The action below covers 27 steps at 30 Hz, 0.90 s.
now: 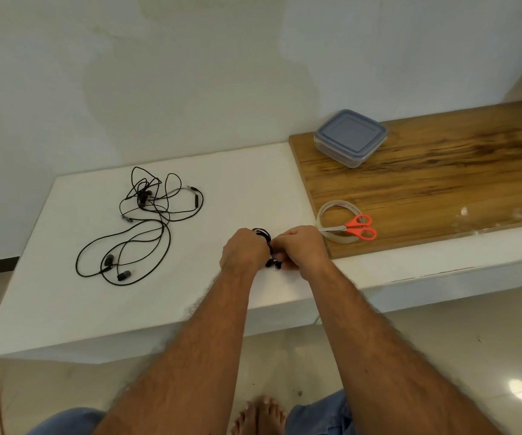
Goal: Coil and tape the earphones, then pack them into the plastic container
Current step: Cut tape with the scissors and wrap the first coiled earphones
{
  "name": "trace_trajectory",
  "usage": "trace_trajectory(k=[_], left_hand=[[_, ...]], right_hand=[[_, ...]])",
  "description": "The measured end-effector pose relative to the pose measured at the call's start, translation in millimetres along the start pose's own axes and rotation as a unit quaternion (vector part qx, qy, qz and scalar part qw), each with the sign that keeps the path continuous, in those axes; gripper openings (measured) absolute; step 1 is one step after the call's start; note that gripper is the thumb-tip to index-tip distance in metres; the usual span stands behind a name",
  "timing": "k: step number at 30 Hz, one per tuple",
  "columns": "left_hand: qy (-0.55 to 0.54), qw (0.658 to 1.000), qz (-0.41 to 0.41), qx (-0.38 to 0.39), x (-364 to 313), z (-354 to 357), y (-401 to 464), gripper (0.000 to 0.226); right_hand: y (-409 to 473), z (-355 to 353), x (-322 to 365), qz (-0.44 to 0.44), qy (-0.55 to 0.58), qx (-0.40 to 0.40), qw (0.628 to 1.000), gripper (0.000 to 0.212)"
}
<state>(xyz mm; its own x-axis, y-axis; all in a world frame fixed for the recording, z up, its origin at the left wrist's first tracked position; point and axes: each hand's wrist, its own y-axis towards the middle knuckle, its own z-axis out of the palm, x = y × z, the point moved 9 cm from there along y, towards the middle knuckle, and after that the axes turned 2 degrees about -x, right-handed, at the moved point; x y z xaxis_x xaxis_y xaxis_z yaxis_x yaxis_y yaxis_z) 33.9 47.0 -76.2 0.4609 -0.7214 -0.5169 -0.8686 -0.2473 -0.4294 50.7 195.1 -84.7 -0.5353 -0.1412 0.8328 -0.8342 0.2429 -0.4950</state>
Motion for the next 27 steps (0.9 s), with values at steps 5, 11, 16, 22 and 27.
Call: trace_trajectory(k=[5,11,16,22,27], left_hand=[[-0.041,0.999,0.0,0.011,4,-3,-6,0.015],[-0.163,0.985,0.013,0.054,8,2,-9,0.018],[-0.217,0.975,0.006,0.044,12,1,-12,0.016],[-0.254,0.965,0.019,0.057,11,2,-21,0.013],[-0.282,0.959,0.018,0.03,14,1,-22,0.01]], right_hand=[[-1,3,0,0.003,0.048,0.021,0.999,0.011],[-1,3,-3,0.011,0.055,0.015,0.998,0.008],[-2,5,-2,0.015,0.087,0.027,0.996,0.004],[-2,5,-4,0.024,0.097,0.028,0.995,0.01],[-4,7,-3,0.028,0.107,0.038,0.993,0.008]])
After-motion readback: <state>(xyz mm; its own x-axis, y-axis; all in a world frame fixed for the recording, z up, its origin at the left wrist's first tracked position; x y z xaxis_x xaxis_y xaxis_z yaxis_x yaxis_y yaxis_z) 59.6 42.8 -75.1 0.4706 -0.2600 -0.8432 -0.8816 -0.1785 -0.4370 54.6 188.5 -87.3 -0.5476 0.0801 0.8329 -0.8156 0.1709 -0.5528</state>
